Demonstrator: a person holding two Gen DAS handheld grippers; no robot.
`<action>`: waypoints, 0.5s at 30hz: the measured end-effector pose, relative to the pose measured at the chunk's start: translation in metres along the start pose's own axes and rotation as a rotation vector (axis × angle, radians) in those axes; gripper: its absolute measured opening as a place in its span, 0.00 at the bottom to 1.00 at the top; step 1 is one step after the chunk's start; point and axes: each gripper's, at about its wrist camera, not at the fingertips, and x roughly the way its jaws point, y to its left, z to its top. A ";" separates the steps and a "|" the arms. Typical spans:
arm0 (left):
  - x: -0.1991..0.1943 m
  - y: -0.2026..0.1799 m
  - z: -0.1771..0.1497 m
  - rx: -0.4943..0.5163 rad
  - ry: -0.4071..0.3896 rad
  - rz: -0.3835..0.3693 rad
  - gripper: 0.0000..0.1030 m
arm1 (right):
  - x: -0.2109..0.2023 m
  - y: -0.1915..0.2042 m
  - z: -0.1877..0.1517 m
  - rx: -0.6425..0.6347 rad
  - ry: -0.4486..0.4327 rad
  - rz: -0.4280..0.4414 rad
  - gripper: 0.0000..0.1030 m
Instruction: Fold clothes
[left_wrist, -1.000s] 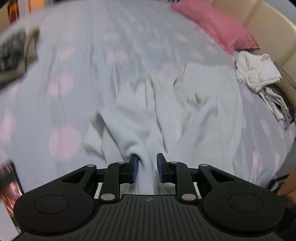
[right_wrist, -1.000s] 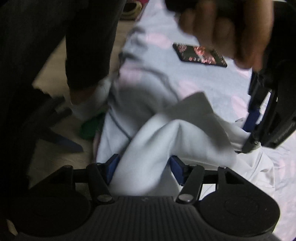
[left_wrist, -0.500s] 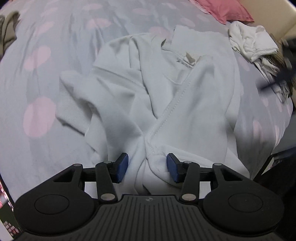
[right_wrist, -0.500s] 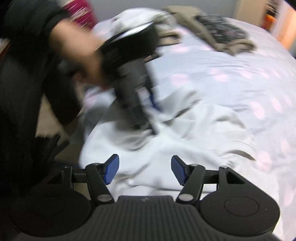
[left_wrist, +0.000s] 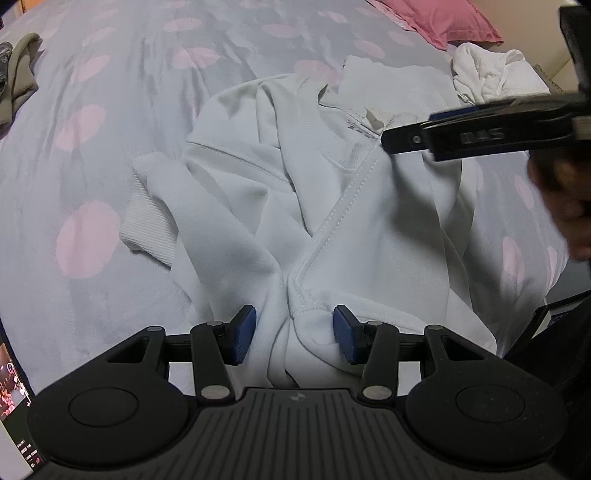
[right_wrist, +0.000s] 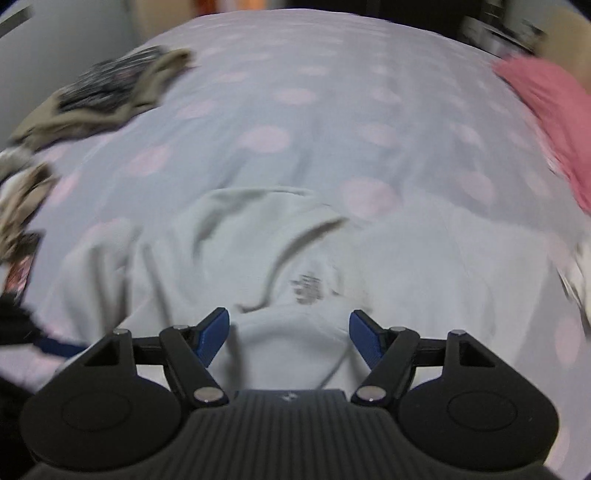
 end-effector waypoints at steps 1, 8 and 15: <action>-0.001 0.000 0.000 0.000 0.000 0.000 0.42 | 0.003 -0.001 -0.003 0.038 -0.002 -0.026 0.72; 0.000 -0.001 0.001 0.005 -0.002 0.006 0.43 | 0.017 -0.008 -0.009 0.274 0.053 0.083 0.71; -0.014 -0.004 0.011 0.052 -0.030 0.014 0.42 | 0.018 -0.015 -0.009 0.227 0.067 0.196 0.12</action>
